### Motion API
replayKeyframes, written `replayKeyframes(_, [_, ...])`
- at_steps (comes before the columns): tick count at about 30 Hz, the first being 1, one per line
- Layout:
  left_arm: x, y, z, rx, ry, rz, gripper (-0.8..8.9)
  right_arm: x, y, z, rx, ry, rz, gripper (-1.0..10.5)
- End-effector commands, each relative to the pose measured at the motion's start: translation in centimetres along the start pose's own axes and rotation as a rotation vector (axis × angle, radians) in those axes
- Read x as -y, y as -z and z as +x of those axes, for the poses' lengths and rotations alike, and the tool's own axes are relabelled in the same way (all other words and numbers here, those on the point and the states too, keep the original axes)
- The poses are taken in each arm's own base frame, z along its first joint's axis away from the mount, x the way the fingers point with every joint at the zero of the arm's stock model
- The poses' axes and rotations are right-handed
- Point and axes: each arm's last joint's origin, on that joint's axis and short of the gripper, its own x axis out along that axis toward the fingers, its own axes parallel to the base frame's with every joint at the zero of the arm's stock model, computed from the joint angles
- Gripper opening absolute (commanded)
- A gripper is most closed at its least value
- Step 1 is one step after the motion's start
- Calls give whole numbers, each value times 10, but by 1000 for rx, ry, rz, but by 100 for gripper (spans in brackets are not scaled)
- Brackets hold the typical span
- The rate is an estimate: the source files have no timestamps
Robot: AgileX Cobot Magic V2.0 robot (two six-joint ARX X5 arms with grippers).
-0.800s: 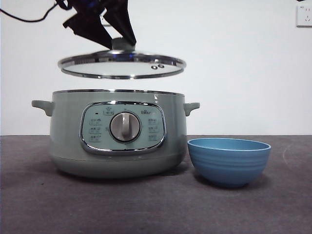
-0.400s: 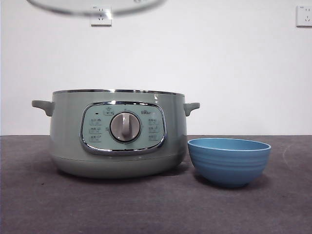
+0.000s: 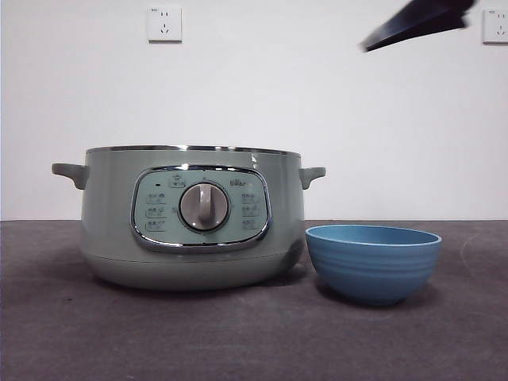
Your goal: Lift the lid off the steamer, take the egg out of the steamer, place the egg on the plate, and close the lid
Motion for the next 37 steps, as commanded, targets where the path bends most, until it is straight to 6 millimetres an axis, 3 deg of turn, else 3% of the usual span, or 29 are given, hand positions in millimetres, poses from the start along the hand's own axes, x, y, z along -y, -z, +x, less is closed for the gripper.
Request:
replayKeyframes(1, [0, -2, -24, 80, -26, 10, -8, -9, -11, 26, -31, 23, -20, 535])
replayKeyframes(5, [1, 5, -47, 100, -27, -2, -8, -19, -28, 65, -82, 31, -48, 534])
replayKeyframes(11, [3, 16, -71, 114, -27, -4, -8, -32, -55, 149, -163, 79, -87, 533])
replayKeyframes(17, [3, 18, -71, 96, -23, -1, -8, -18, -49, 207, -228, 139, -83, 533])
replayKeyframes(25, [3, 18, -71, 94, -23, 17, -8, -4, -25, 241, -319, 173, -69, 533])
replayKeyframes(35, [3, 18, -71, 90, -23, 19, -8, 7, -3, 267, -401, 191, -47, 528])
replayKeyframes(37, [3, 18, -71, 90, -23, 22, -8, 8, -3, 268, -396, 195, -50, 445])
